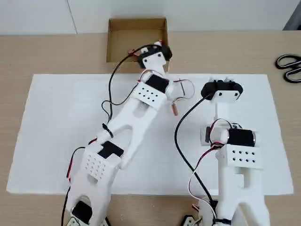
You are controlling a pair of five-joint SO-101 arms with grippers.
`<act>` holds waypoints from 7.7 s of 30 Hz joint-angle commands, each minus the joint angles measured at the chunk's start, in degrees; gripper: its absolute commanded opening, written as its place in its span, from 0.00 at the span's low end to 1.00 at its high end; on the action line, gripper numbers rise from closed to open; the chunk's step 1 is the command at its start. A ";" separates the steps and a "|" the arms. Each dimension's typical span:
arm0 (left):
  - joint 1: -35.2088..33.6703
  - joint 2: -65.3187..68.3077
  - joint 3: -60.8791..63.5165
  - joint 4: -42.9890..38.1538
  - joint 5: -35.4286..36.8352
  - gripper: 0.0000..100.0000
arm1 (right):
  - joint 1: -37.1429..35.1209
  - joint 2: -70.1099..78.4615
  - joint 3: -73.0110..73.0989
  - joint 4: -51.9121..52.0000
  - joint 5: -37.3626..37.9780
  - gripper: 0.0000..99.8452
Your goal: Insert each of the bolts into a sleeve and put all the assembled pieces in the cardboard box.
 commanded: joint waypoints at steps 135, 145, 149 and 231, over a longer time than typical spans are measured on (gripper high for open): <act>-22.51 -36.92 20.53 29.71 -17.76 0.01 | -33.71 77.49 -72.97 -2.68 9.14 0.15; -22.33 -36.92 20.53 29.71 -17.76 0.01 | -31.78 77.41 -72.97 -1.36 8.97 0.04; -22.24 -36.92 20.53 29.63 -17.76 0.01 | -30.29 76.97 -72.97 0.04 8.70 0.02; -22.07 -36.92 25.80 26.73 -17.85 0.01 | -21.85 76.53 -75.08 26.33 -4.92 0.23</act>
